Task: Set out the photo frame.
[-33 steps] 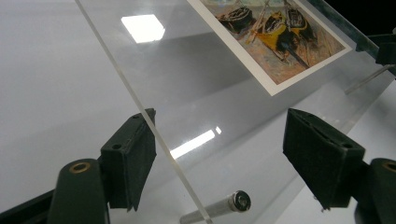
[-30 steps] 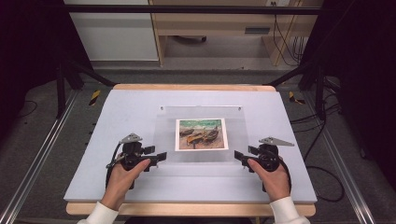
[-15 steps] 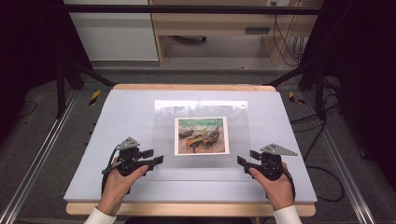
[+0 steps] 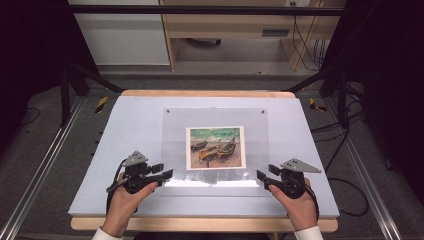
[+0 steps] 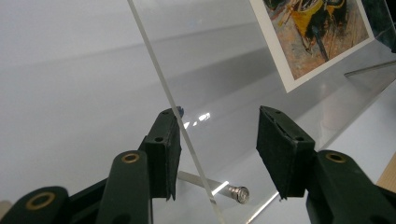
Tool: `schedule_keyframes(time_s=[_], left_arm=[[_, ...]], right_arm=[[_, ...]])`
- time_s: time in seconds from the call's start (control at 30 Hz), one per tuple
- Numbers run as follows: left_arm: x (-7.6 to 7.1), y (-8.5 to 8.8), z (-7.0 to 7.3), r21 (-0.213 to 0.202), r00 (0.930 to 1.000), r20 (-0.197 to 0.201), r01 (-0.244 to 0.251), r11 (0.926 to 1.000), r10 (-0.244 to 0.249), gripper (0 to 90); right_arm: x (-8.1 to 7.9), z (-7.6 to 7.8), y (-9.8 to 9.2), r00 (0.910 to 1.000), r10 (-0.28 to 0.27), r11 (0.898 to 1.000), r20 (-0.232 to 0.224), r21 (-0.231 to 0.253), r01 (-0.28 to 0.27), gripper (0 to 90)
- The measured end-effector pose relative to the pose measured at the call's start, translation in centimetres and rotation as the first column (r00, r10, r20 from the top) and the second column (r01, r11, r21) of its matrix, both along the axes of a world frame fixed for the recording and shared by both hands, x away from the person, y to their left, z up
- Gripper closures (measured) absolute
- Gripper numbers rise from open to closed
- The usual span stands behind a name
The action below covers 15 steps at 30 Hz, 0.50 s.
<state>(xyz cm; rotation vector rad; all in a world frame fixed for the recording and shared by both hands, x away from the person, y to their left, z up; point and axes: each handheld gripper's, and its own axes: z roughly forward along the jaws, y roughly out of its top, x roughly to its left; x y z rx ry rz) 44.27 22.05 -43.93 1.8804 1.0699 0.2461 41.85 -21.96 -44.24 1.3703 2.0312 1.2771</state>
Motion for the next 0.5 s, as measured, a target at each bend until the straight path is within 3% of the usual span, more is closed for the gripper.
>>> schedule_keyframes(time_s=[0.5], left_arm=[[-0.48,0.0,0.06,0.011,1.0,0.006,-0.004,0.9999,0.004,51.6]], right_arm=[[-0.52,0.03,-0.04,1.0,-0.004,1.0,0.004,-0.009,0.004,49.6]])
